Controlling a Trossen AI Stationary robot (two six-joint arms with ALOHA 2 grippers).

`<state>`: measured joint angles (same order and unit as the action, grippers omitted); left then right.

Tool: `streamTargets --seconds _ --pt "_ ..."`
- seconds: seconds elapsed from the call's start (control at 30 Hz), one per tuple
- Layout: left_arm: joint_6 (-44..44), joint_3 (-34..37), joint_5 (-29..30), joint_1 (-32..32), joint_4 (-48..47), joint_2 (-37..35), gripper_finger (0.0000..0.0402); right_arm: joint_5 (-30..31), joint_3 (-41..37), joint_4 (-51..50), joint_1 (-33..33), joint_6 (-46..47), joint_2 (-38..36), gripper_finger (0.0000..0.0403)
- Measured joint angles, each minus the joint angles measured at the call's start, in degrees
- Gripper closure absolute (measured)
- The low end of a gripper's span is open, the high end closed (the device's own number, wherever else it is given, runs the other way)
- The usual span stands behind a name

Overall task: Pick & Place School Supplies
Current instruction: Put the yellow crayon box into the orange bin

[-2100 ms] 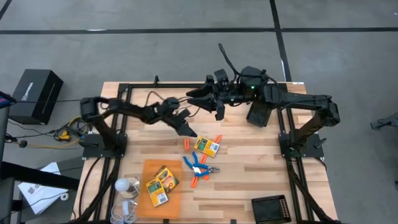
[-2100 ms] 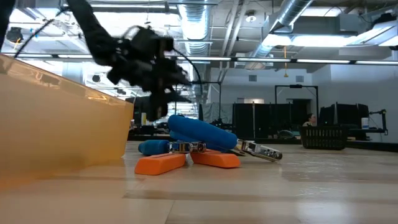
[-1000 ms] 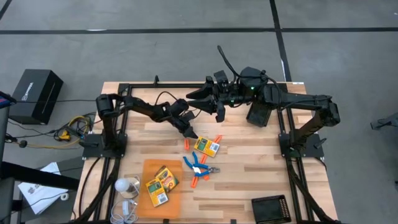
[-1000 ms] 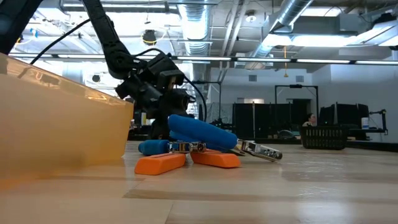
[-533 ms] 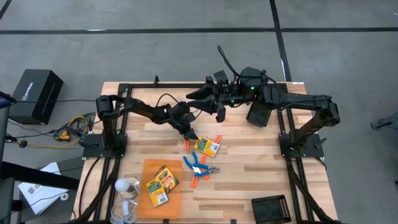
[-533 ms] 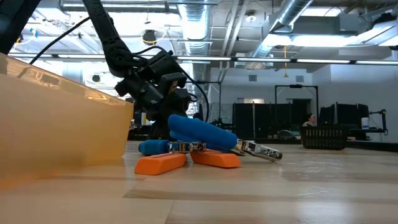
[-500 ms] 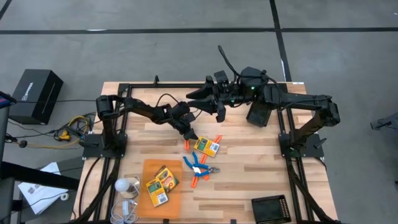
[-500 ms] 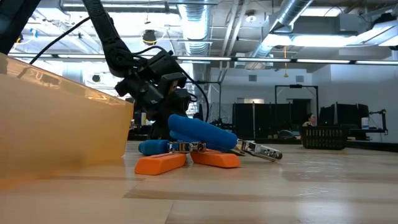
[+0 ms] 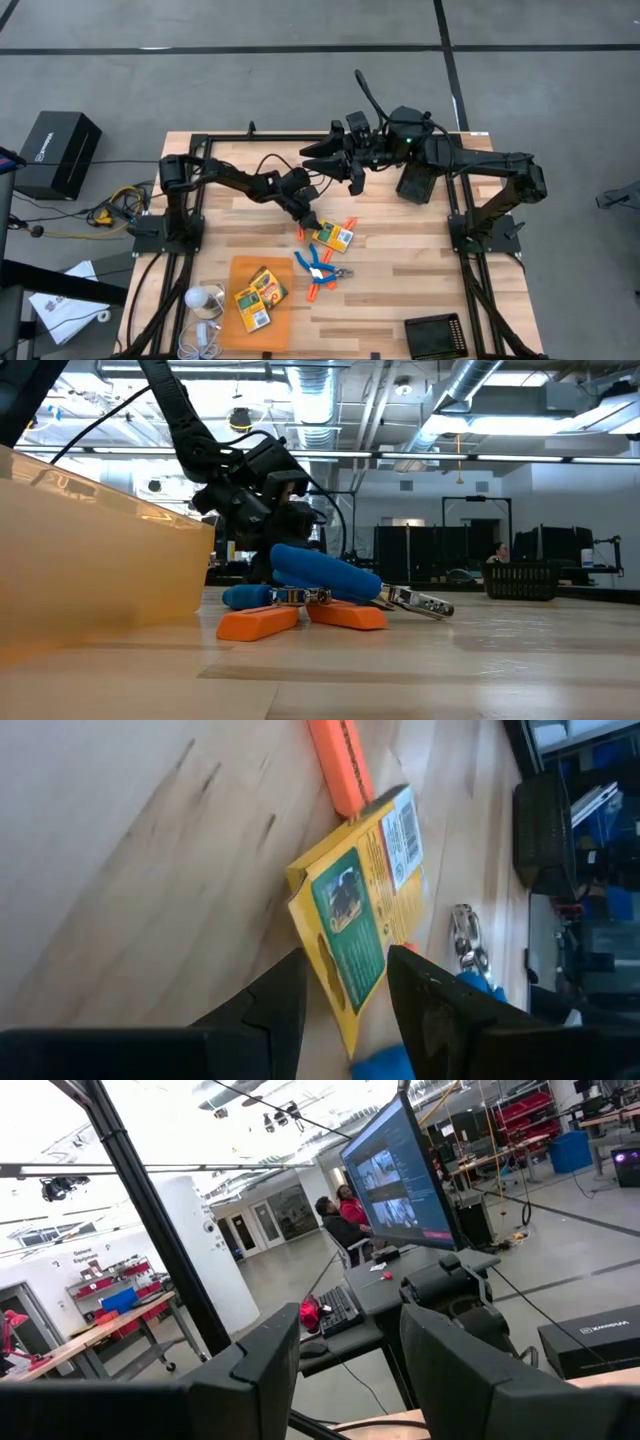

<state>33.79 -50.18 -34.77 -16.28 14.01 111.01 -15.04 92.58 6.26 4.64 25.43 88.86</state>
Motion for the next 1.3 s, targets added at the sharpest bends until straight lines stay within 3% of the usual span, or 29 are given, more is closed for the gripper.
streamTargets --seconds 0.3,0.37,0.53,0.77,1.13,1.3 --pt "0.99 -8.07 -3.62 2.46 0.75 7.59 0.0271 -0.12 -0.02 -0.02 -0.17 0.52 0.00 0.0239" --pt "1.00 -9.37 -3.69 2.56 0.34 8.27 0.0291 -0.12 -0.02 0.00 -0.17 0.50 0.00 0.0241" --pt "-0.67 -10.65 -4.56 2.54 0.40 8.48 0.0389 -0.10 -0.02 0.04 -0.11 0.50 0.00 0.0246" --pt "-0.77 -10.77 -6.19 2.52 0.47 6.25 0.0400 -0.10 -0.02 0.28 0.07 0.12 0.00 0.0248" --pt "-0.88 -11.53 -8.30 1.66 1.29 -8.67 0.0401 -0.10 3.69 -0.02 0.09 -2.85 0.02 0.0249" --pt "-5.84 -11.54 -8.93 1.71 -9.69 -18.60 0.0401 -0.10 5.29 -0.92 0.09 -3.90 0.00 0.0249"
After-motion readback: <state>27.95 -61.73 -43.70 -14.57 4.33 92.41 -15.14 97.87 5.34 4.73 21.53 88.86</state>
